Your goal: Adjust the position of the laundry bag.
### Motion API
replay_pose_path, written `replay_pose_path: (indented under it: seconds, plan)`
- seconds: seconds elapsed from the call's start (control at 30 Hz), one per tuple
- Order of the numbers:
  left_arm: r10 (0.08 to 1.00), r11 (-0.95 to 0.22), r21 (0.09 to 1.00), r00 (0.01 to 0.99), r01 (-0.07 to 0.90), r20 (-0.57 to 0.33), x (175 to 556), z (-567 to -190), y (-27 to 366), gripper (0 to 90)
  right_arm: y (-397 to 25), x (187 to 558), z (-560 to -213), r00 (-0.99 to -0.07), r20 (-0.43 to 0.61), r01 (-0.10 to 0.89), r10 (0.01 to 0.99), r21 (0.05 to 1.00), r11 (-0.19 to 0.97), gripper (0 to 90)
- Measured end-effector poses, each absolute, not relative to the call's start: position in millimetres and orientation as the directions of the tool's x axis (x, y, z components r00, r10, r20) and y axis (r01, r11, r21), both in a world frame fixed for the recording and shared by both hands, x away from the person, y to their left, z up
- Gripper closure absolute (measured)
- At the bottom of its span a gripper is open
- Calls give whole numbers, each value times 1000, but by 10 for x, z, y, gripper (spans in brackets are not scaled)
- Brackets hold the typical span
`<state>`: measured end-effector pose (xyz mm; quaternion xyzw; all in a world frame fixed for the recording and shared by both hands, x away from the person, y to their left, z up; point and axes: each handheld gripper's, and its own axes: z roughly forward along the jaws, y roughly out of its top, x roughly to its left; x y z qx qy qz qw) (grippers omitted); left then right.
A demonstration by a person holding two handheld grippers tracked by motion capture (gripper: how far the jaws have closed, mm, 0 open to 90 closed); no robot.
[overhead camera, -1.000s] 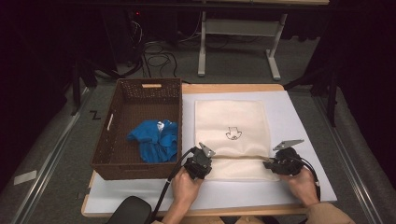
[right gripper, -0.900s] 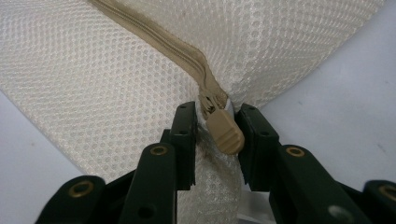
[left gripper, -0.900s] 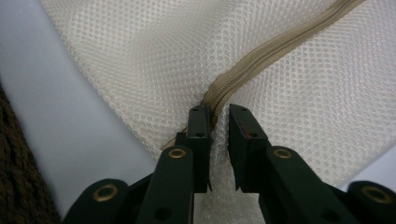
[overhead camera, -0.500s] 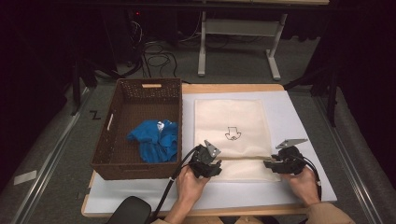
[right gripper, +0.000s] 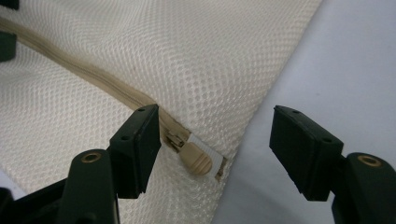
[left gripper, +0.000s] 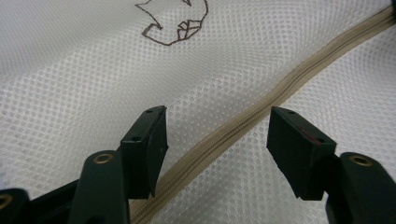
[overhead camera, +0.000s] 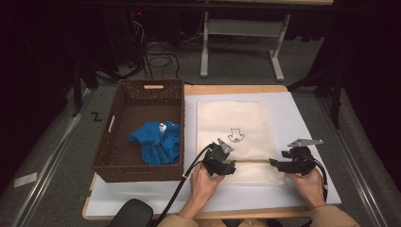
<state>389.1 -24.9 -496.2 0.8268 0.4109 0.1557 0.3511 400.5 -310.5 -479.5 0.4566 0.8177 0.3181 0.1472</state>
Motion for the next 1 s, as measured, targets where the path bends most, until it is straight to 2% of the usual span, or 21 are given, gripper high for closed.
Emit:
replay_pose_path:
  seconds: [0.27,0.5,0.6,0.73,1.0]
  plan:
    - [791,-421,709,612,566,-19,3958,-5038,-278,385,-3165,4057,-4828,-501,110,680,858,664,312,336]
    - [798,-403,711,602,576,-35,4015,-5092,-276,376,-3204,4070,-4810,-459,87,668,884,689,279,326]
    - [797,-406,714,603,570,-28,4002,-5129,-285,372,-3239,4094,-4822,-437,94,683,895,681,262,295]
    - [796,-346,747,600,567,-87,4001,-5198,-213,365,-3287,4113,-4838,-412,98,692,906,680,241,266]
    - [797,-341,768,600,543,-71,3961,-5228,-210,367,-3318,4133,-4852,-386,77,709,919,662,243,229]
